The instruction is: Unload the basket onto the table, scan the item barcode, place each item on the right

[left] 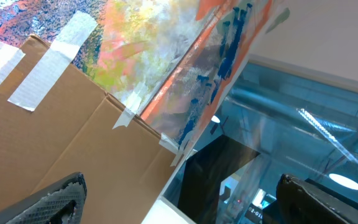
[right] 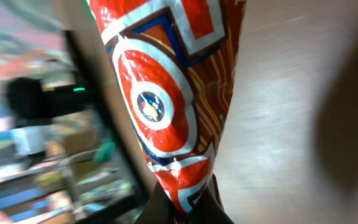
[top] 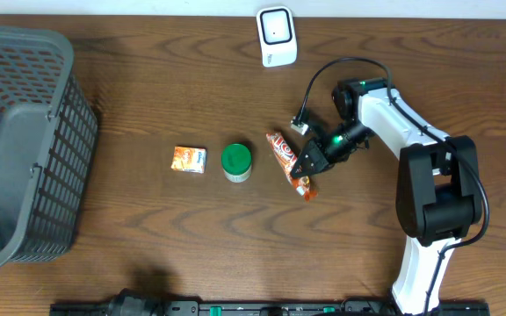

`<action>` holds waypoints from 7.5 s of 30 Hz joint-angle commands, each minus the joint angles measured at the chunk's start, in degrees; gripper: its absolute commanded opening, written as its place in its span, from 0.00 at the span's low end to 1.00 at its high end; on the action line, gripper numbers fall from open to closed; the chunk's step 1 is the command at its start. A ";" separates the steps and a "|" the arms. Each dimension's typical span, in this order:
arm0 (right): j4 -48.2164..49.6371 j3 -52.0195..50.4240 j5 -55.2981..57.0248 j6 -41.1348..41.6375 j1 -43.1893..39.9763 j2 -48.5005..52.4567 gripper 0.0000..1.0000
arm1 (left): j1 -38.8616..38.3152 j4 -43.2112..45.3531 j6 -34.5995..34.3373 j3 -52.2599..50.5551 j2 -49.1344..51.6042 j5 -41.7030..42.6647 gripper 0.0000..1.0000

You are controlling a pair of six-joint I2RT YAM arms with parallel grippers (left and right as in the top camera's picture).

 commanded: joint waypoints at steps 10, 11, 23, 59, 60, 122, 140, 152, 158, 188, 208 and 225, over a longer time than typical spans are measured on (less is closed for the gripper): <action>-5.11 0.48 -9.14 3.34 1.88 0.24 0.32 | 0.02 0.24 1.01 -0.07 -0.44 -0.35 0.98; -5.14 0.48 -9.16 3.37 1.97 0.24 0.36 | 0.02 0.24 1.01 -0.07 -0.44 -0.35 0.98; -8.13 0.48 -1.25 3.37 5.64 0.22 0.99 | 0.02 0.24 1.01 -0.07 -0.44 -0.35 0.98; 0.17 -0.66 73.55 27.58 46.56 -13.49 0.83 | 0.02 0.24 1.01 -0.07 -0.44 -0.35 0.98; 0.09 -0.74 73.55 27.04 46.97 -13.31 0.84 | 0.02 0.24 1.01 -0.07 -0.44 -0.35 0.98; -3.45 13.60 77.18 28.92 51.71 -2.84 0.01 | 0.02 0.24 1.01 -0.07 -0.44 -0.35 0.98; -9.09 13.92 25.09 24.76 25.44 -19.08 0.01 | 0.02 0.24 1.01 -0.07 -0.44 -0.35 0.98; -10.62 4.35 -0.66 6.67 9.70 -17.38 0.01 | 0.02 0.24 1.01 -0.07 -0.44 -0.35 0.98; -5.57 -6.84 -7.04 1.16 8.17 -17.35 0.01 | 0.02 0.24 1.01 -0.07 -0.44 -0.33 0.98; 9.27 -16.55 7.48 15.87 -8.79 -17.29 0.30 | 0.02 0.24 1.01 -0.07 -0.44 -0.33 0.98; 31.04 -17.75 6.27 33.14 5.70 -12.79 0.01 | 0.02 0.24 1.01 -0.07 -0.44 -0.35 0.98; 29.05 -26.62 25.62 36.37 8.85 -11.39 0.01 | 0.02 0.24 1.01 -0.07 -0.44 -0.35 0.98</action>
